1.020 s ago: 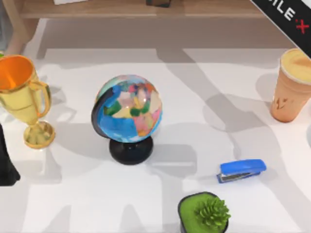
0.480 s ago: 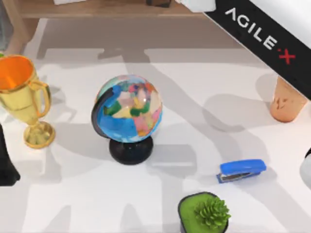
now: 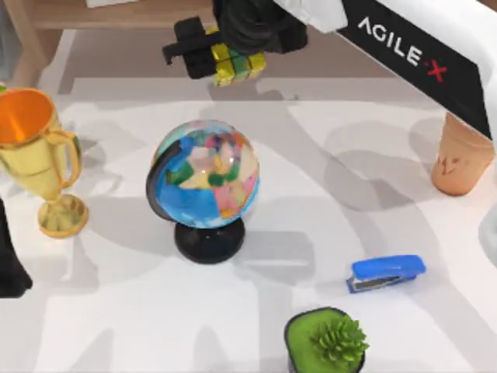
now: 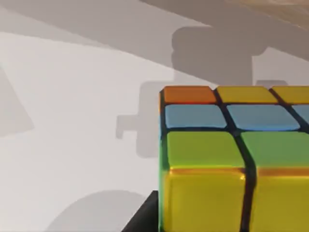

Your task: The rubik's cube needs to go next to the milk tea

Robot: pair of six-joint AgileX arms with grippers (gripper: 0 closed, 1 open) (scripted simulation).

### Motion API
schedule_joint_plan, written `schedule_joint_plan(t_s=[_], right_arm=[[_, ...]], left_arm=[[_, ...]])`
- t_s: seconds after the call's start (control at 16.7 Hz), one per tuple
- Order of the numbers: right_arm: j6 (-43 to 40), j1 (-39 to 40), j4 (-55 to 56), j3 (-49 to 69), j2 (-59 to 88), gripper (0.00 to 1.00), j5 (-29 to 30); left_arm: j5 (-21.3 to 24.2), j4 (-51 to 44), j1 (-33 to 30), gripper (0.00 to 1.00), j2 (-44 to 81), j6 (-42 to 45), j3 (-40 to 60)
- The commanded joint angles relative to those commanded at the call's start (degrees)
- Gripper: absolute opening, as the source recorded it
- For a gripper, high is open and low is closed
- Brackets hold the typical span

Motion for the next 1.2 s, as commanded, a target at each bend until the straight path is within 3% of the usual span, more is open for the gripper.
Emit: schedule_joint_plan(t_s=[0.48,1.2], right_arm=[[9.33,-14.85,-20.89,-7.71,2.93,0.00,-15.62],[9.63,-14.77,-19.62,-8.05,3.80,0.00,-18.61]], left_arm=[[0.00,0.00,0.00,1.00,0.00,0.00,0.00],[0.00,0.00,0.00,1.00,0.00,0.00,0.00]])
